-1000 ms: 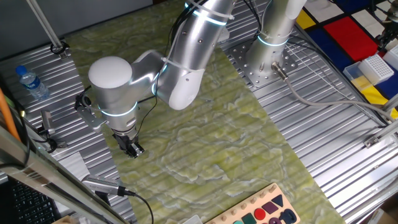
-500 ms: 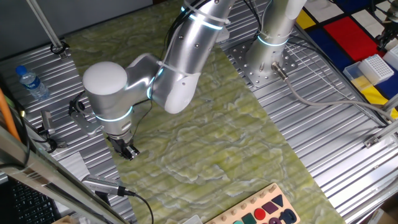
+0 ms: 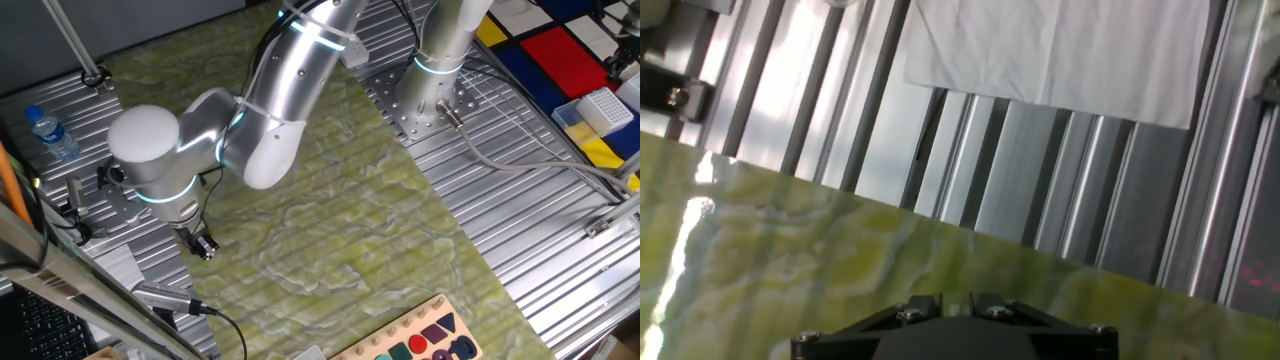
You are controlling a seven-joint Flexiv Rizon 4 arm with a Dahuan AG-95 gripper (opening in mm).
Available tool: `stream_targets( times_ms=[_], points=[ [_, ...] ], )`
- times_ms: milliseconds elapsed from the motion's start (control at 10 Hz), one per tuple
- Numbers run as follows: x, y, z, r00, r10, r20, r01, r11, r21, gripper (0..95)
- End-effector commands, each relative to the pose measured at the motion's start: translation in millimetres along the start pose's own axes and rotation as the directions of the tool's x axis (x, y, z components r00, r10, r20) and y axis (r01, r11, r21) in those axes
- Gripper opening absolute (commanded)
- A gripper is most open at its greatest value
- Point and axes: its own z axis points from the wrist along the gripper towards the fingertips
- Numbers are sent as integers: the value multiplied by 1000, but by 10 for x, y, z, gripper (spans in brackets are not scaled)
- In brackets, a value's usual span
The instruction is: Insert a small pipette tip into the holder for small pipette tips
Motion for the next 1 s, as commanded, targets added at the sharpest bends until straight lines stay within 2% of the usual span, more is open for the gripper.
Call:
stream_targets(
  times_ms=[100,200,400,600,800,1000],
  points=[
    [18,8,20,1000,-4,10,4,1000,2,190],
    [17,13,35,1000,-6,13,6,1000,3,0],
    [18,19,39,1000,-12,10,12,1000,4,0],
    [27,19,43,999,-43,-11,43,999,9,0],
    [27,19,35,992,-117,-43,118,993,31,0],
    [28,19,35,993,-113,-40,115,993,32,0]
  ],
)
